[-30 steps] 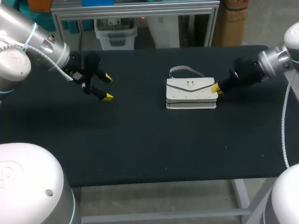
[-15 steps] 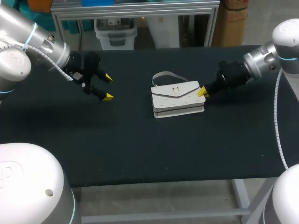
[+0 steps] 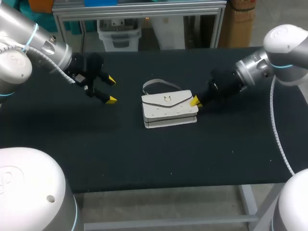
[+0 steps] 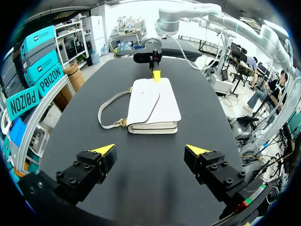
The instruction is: Pick up the bag, open it, inspect its contents, close it, and place it on the opposite side
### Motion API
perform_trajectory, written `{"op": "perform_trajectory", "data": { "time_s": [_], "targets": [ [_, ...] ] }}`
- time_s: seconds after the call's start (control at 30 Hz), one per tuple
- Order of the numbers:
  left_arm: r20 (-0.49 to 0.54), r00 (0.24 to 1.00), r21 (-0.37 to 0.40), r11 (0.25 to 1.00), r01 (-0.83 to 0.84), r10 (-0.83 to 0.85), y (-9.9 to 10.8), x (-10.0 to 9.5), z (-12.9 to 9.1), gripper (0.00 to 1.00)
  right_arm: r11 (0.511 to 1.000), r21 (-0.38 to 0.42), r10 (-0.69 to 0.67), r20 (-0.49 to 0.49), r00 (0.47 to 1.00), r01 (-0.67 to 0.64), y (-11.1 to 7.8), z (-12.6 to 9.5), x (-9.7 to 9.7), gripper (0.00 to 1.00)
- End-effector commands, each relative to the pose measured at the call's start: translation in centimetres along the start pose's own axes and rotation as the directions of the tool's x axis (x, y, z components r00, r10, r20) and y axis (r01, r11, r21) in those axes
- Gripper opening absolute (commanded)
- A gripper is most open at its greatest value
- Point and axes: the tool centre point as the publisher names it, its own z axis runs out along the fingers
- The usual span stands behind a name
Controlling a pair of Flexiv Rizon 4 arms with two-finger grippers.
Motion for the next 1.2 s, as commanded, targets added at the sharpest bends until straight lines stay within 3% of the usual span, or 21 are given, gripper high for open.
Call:
{"op": "perform_trajectory", "data": {
  "time_s": [0.03,0.47,0.93,0.97,1.0,1.03,1.2],
  "targets": [
    [0.001,1.0,0.002,1.0,-0.001,0.001,0.0,0.0,0.1,1.0,0.997,-0.08,-0.001,0.014,1.0,0.002,-1.7,0.9,0.4,0.0],
    [0.001,1.0,0.002,1.0,-0.001,0.001,0.0,0.0,0.1,1.0,0.996,-0.081,-0.028,0.007,1.0,0.029,-1.5,2.5,1.9,0.0],
    [0.001,1.0,0.002,1.0,-0.001,0.001,0.0,0.0,0.1,1.0,0.999,-0.044,-0.024,-0.004,1.0,0.024,-1.1,3.6,2.0,0.0],
    [0.001,1.0,0.002,1.0,-0.001,0.001,0.0,0.0,0.1,1.0,0.999,-0.047,-0.02,-0.003,1.0,0.02,-1.2,3.6,2.0,0.08],
    [0.001,1.0,0.002,1.0,-0.001,0.001,0.0,0.0,0.1,1.0,0.999,-0.051,-0.017,-0.001,1.0,0.017,-1.2,3.3,2.0,0.46],
    [0.001,1.0,0.002,1.0,-0.001,0.001,0.0,0.0,0.1,1.0,0.998,-0.058,-0.015,0.005,1.0,0.015,-1.3,3.1,2.1,1.0],
    [0.001,1.0,0.002,1.0,-0.001,0.001,0.0,0.0,0.1,1.0,0.997,-0.08,-0.014,0.046,0.999,0.018,-1.6,1.6,2.6,1.0]
  ]
}}
